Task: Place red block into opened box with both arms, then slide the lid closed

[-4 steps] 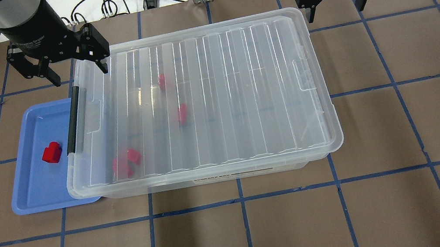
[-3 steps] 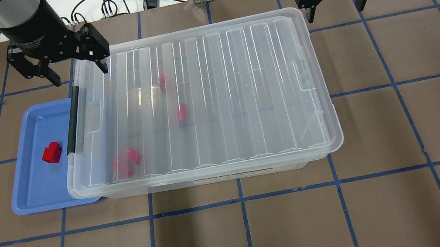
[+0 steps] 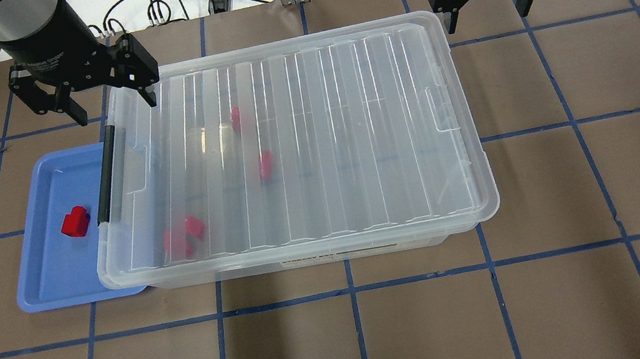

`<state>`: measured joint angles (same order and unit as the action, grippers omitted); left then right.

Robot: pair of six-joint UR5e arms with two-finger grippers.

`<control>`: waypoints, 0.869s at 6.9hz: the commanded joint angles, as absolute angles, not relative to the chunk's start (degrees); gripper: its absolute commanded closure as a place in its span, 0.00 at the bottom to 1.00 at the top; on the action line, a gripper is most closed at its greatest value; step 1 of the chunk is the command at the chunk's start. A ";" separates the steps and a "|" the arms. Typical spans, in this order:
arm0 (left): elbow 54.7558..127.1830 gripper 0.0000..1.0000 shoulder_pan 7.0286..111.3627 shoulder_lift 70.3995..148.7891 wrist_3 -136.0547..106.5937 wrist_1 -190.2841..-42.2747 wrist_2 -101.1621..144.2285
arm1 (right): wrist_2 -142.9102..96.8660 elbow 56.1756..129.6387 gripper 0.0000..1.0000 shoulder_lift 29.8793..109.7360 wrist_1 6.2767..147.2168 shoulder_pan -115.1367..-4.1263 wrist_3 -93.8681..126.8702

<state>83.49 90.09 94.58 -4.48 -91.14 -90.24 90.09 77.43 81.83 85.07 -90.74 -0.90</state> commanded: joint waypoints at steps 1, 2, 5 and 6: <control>83.58 0.00 90.09 94.48 -4.48 -91.14 -90.18 | 90.00 77.43 0.00 81.74 85.17 -90.62 -0.97; 83.58 0.00 90.09 94.57 -4.57 -91.14 -90.18 | 90.09 77.52 0.00 81.74 85.25 -90.62 -0.97; 83.41 0.00 90.17 94.75 -4.48 -91.14 -90.18 | 90.00 79.44 0.00 78.51 87.60 -90.88 -0.62; 83.41 0.00 90.09 94.57 -4.48 -91.14 -90.26 | 90.17 83.98 0.00 77.36 95.20 -90.97 -0.88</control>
